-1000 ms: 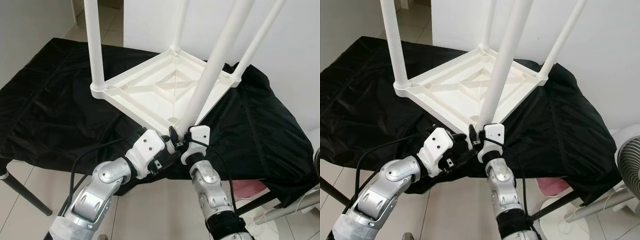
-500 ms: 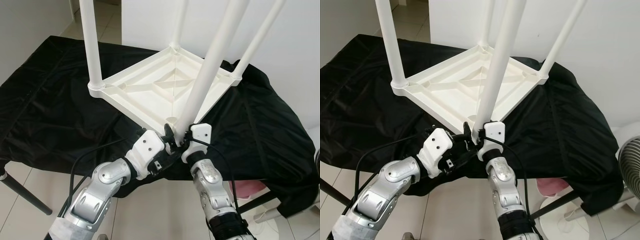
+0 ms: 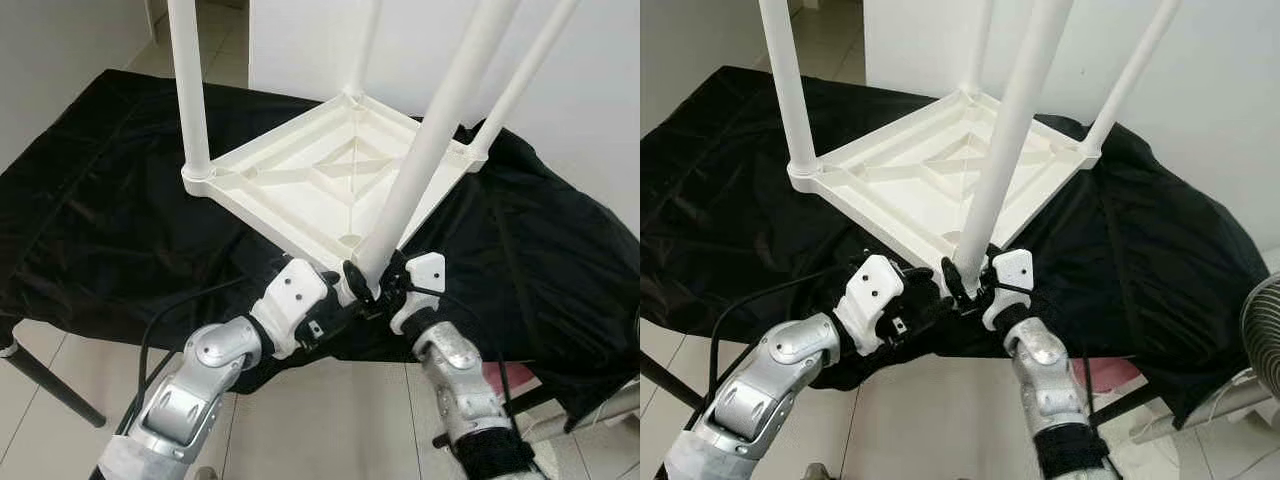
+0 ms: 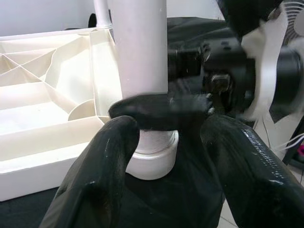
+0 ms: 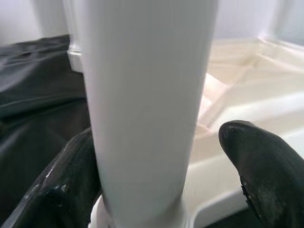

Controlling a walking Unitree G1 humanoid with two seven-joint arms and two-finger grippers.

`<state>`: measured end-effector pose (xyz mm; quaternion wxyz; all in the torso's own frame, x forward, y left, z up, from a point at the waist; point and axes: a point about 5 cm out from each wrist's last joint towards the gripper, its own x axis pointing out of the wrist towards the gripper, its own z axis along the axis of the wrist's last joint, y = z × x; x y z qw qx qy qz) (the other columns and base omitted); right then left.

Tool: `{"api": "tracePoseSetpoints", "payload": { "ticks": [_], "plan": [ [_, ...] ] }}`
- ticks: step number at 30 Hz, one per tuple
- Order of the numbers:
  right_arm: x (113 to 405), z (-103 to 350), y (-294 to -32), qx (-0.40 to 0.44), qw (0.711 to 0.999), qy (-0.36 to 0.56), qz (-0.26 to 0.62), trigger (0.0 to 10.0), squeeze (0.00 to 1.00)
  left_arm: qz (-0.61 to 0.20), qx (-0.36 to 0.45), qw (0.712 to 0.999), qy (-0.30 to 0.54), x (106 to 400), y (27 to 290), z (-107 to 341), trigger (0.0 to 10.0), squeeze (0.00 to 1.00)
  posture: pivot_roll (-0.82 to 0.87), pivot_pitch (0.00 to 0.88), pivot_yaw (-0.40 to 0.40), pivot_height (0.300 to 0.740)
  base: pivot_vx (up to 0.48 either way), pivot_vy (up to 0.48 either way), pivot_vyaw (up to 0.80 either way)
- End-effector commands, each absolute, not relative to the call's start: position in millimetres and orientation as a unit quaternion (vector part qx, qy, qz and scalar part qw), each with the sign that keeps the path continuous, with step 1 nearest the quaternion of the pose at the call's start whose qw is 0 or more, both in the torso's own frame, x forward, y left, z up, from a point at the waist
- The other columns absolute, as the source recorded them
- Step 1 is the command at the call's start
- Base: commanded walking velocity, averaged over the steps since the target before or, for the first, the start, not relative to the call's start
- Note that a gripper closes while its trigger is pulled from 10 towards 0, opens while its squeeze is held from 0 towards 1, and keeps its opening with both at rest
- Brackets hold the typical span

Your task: Building children table

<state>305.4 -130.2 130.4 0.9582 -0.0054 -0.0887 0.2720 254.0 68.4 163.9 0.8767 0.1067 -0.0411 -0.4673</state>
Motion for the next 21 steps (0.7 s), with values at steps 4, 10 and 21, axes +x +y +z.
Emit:
{"api": "tracePoseSetpoints", "payload": {
  "ticks": [4,10,21],
  "plan": [
    [313,127,-129,-0.009,0.942,-0.063,0.329,10.0,0.0,-0.486,0.108,0.866,-0.044,254,67,166,10.0,0.0,0.06,0.028,-0.125,0.74,0.0,0.0,0.0],
    [324,125,-130,-0.026,0.932,-0.045,0.358,8.9,0.0,-0.489,0.108,0.865,-0.042,252,68,165,10.0,0.0,0.07,0.018,-0.125,0.74,0.0,0.0,0.0],
    [331,120,-144,-0.018,0.925,-0.024,0.378,0.0,0.0,-0.487,0.108,0.866,-0.04,251,69,164,10.0,0.0,0.09,0.007,-0.129,0.74,0.0,0.0,0.0]
  ]
}}
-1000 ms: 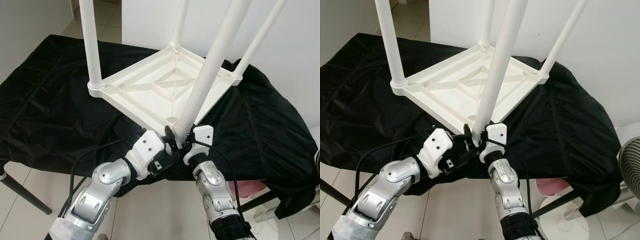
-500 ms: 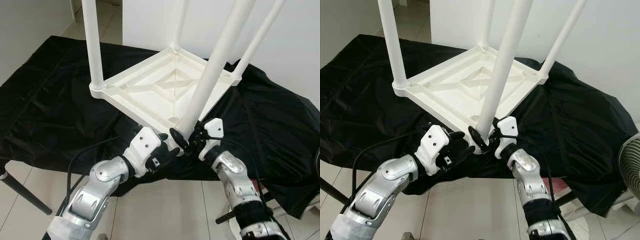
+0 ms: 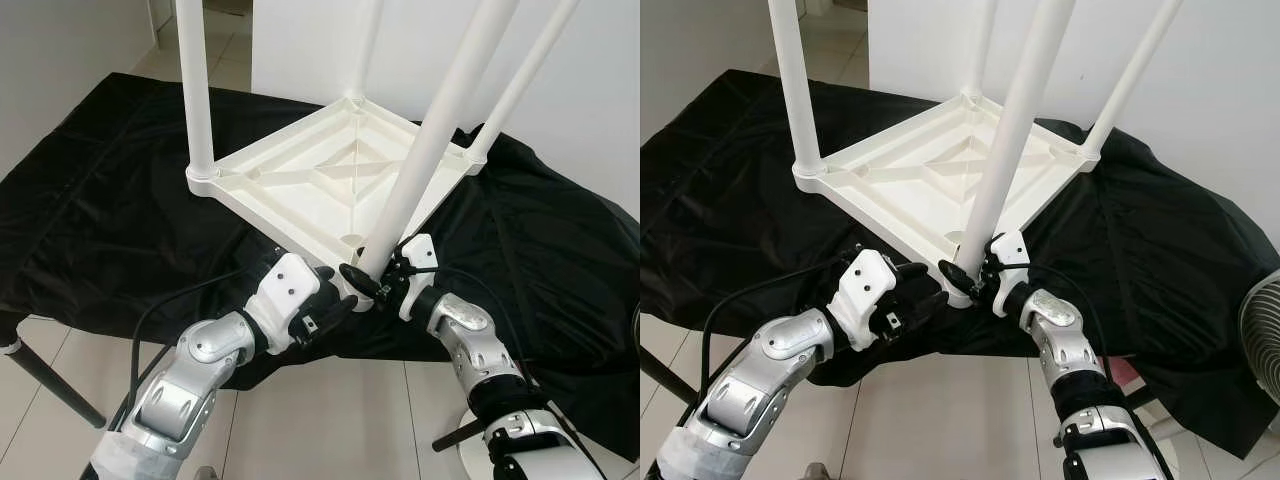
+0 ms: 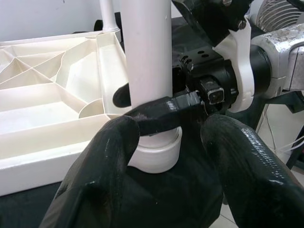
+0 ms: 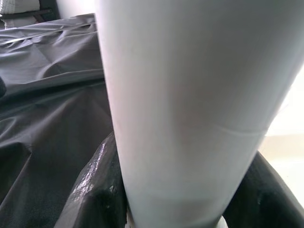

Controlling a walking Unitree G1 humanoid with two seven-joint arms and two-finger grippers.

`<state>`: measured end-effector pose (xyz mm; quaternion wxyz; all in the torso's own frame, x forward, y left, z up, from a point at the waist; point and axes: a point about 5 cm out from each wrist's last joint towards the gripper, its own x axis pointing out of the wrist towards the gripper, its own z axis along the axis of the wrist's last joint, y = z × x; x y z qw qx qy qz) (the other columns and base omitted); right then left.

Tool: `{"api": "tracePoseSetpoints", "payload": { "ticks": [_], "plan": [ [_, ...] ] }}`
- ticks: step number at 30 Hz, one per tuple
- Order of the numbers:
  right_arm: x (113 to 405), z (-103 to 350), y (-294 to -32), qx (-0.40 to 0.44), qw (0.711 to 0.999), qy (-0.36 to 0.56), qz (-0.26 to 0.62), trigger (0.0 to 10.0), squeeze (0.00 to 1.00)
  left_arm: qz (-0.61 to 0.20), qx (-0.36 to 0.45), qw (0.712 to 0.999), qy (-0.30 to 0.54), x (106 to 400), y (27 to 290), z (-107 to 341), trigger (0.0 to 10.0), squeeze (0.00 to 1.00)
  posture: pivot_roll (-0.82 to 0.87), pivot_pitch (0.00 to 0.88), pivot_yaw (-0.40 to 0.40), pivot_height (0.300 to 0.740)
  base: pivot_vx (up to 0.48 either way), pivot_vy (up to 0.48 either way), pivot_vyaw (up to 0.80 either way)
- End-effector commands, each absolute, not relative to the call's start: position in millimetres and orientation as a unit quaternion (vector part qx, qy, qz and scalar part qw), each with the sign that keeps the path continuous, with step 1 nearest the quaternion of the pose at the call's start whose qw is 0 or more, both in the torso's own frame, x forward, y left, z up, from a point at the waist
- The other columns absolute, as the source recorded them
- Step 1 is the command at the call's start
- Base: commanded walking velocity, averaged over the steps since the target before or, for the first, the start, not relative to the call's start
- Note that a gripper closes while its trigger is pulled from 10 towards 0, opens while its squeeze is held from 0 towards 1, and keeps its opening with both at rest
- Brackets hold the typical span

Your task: Building children table

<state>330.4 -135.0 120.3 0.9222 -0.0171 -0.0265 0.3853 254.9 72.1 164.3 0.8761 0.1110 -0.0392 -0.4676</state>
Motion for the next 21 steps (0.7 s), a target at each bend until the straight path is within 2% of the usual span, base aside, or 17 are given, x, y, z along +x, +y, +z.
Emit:
{"api": "tracePoseSetpoints", "payload": {
  "ticks": [1,4,6,21],
  "plan": [
    [331.2,119.1,-146.0,-0.014,0.926,-0.024,0.377,0.0,0.0,-0.487,0.108,0.866,-0.039,250.9,68.5,163.6,10.0,0.0,0.08,0.006,-0.127,0.74,0.0,0.0,0.0],
    [330.1,117.2,-146.9,-0.011,0.925,-0.022,0.378,0.0,0.0,-0.487,0.109,0.866,-0.038,250.7,68.4,162.7,10.0,0.0,0.08,0.003,-0.124,0.74,0.0,0.0,0.0],
    [328.8,118.2,-146.2,-0.003,0.933,-0.032,0.359,10.0,0.0,-0.488,0.108,0.865,-0.038,250.8,68.4,162.8,10.0,0.0,0.08,0.0,-0.122,0.74,0.0,0.0,0.0],
    [325.8,124.2,-143.8,0.016,0.961,-0.066,0.267,10.0,0.0,-0.491,0.11,0.863,-0.04,253.4,67.5,163.1,10.0,0.0,0.07,0.0,-0.116,0.74,0.0,0.0,0.0]
  ]
}}
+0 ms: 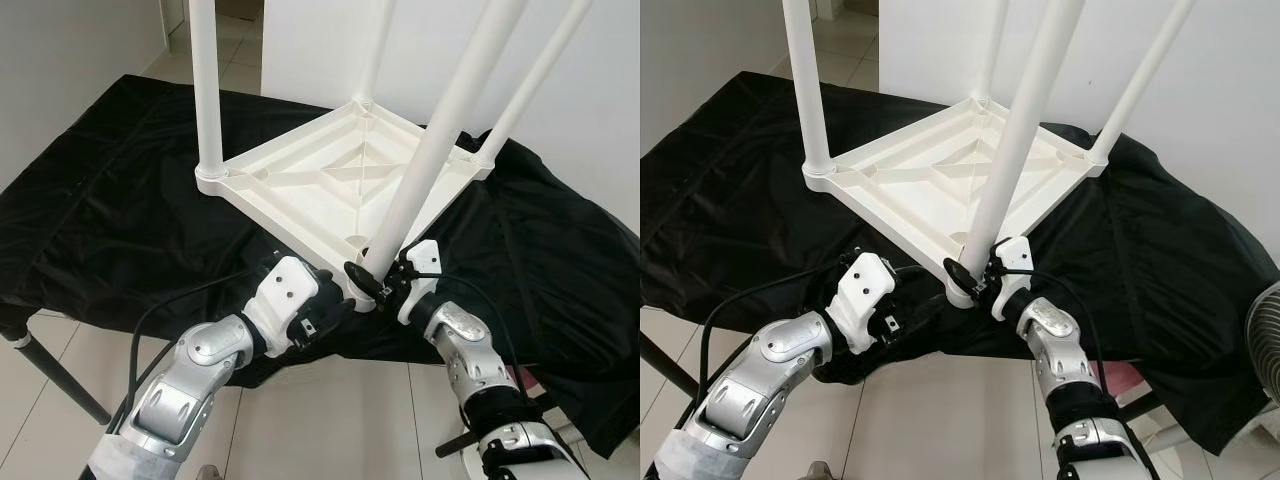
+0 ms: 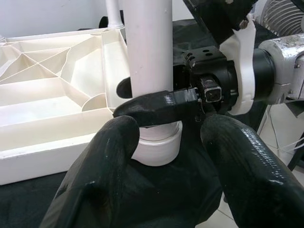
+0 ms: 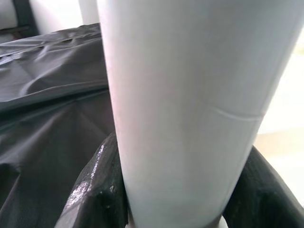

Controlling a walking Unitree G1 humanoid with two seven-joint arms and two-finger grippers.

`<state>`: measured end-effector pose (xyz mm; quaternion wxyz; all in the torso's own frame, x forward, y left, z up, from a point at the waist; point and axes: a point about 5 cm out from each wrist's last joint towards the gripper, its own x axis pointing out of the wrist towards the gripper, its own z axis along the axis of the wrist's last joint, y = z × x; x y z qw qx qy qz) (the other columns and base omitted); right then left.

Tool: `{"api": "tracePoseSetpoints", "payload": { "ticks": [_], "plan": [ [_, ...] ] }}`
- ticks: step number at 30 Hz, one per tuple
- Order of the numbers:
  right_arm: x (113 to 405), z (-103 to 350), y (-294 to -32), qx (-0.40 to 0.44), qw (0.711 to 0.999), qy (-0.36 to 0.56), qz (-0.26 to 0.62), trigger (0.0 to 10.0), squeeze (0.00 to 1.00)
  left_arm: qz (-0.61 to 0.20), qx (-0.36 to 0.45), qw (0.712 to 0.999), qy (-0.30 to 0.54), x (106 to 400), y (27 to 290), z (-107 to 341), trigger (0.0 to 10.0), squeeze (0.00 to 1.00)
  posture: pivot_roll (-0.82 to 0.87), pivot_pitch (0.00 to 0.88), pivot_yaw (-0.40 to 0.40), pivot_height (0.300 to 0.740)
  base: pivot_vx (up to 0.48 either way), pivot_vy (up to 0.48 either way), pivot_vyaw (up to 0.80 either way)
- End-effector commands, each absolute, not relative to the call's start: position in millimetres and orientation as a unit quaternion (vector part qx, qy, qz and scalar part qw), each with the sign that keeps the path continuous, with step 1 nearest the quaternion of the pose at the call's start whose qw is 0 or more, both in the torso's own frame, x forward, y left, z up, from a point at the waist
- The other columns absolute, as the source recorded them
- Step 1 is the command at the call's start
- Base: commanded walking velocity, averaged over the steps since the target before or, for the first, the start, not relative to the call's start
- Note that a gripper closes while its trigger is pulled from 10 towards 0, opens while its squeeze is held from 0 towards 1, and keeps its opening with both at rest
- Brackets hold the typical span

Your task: Building children table

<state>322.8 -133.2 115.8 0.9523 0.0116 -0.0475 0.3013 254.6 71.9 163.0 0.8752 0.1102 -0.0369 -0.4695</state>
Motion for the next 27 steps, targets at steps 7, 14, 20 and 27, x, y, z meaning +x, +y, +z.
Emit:
{"api": "tracePoseSetpoints", "payload": {
  "ticks": [7,14,20,27],
  "plan": [
    [320,118,-135,0.038,0.982,-0.054,0.176,10.0,0.0,-0.493,0.109,0.862,-0.042,254,65,163,10.0,0.0,0.06,0.0,-0.121,0.74,0.0,0.0,0.0],
    [310,104,-120,0.047,0.99,-0.027,0.129,10.0,0.0,-0.493,0.107,0.862,-0.042,253,64,162,10.0,0.0,0.06,0.0,-0.128,0.74,0.0,0.0,0.0],
    [307,96,-113,0.059,0.998,0.0,0.026,10.0,0.0,-0.493,0.104,0.863,-0.042,252,64,162,10.0,0.0,0.06,0.0,-0.131,0.74,0.0,0.0,0.0],
    [303,97,-101,0.077,0.995,0.005,0.057,10.0,0.0,-0.495,0.107,0.861,-0.042,253,64,162,10.0,0.0,0.06,0.0,-0.127,0.74,0.0,0.0,0.0]
  ]
}}
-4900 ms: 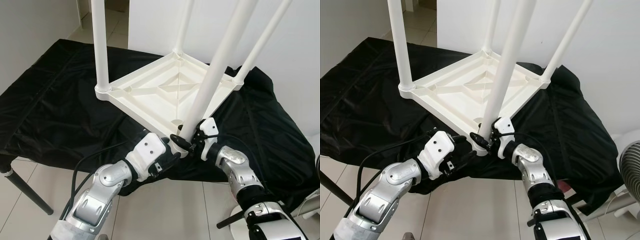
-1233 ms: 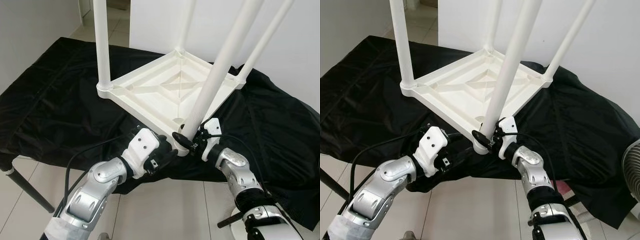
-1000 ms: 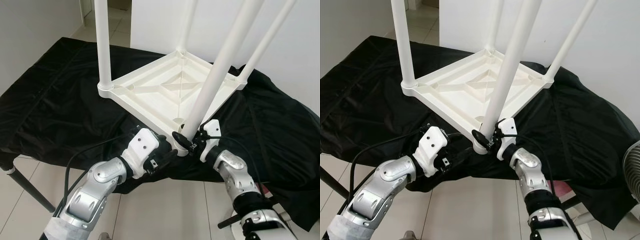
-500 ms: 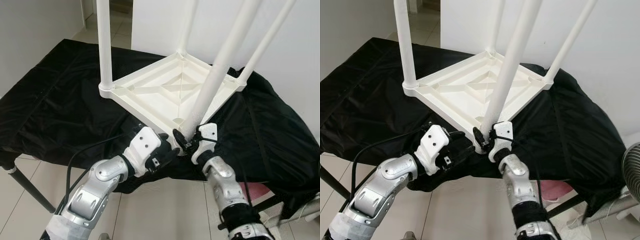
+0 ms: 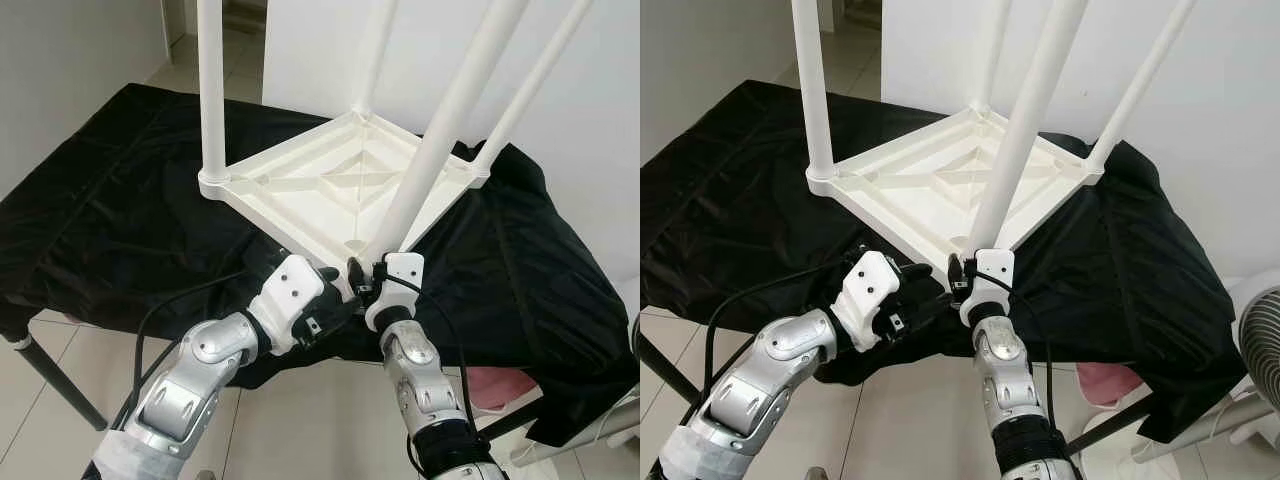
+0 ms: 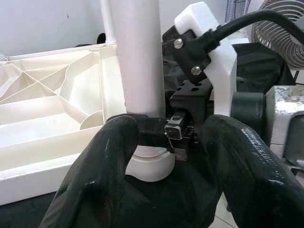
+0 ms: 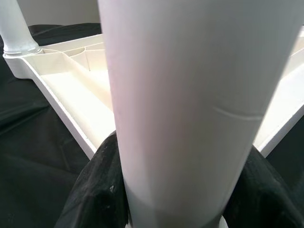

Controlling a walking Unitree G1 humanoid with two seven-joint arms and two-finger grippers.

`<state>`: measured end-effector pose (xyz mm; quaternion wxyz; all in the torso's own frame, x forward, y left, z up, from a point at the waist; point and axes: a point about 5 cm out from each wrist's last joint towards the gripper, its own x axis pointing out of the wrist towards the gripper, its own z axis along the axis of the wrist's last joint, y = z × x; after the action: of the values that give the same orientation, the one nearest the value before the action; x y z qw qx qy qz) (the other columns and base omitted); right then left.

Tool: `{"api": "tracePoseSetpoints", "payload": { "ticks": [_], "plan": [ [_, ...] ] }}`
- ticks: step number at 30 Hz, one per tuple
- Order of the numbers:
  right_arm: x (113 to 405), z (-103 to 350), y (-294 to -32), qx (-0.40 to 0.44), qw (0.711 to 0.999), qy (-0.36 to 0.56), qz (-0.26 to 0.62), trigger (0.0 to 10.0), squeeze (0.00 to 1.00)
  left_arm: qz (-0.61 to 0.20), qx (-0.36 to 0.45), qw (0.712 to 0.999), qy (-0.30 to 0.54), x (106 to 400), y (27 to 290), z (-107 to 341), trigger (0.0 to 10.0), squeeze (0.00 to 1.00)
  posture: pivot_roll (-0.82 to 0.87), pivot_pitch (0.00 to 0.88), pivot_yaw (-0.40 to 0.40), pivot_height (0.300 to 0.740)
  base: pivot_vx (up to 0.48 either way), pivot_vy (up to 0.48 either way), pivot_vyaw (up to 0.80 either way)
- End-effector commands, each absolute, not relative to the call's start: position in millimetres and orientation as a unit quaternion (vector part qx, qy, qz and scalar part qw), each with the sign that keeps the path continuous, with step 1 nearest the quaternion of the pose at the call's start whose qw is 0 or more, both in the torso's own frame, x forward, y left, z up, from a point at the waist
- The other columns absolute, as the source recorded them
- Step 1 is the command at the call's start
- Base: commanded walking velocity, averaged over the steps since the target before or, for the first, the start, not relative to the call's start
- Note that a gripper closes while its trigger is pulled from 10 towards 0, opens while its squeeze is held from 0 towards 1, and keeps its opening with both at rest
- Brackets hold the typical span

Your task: Building children table

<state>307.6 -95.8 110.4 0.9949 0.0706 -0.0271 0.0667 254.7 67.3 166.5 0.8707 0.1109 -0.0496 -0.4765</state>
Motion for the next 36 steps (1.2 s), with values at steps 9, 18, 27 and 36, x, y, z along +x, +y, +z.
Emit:
{"api": "tracePoseSetpoints", "payload": {
  "ticks": [9,18,27,36],
  "plan": [
    [305,109,-108,0.085,0.994,-0.021,0.071,10.0,1.0,-0.491,0.111,0.863,-0.044,255,66,164,10.0,0.0,0.05,0.0,-0.124,0.74,0.0,0.0,0.0],
    [292,119,-143,0.068,0.99,-0.054,0.114,10.0,1.0,-0.477,0.119,0.869,-0.047,256,70,164,10.0,0.0,0.06,0.0,-0.132,0.74,0.0,0.0,0.0],
    [291,119,-144,-0.003,0.966,-0.053,0.252,10.0,0.0,-0.479,0.12,0.868,-0.046,257,70,164,10.0,0.0,0.05,0.006,-0.116,0.74,0.0,0.0,0.0],
    [310,124,-143,-0.045,0.943,-0.041,0.328,10.0,0.0,-0.476,0.124,0.869,-0.048,260,72,166,10.0,0.0,0.05,0.016,-0.102,0.74,0.0,0.0,0.0]
  ]
}}
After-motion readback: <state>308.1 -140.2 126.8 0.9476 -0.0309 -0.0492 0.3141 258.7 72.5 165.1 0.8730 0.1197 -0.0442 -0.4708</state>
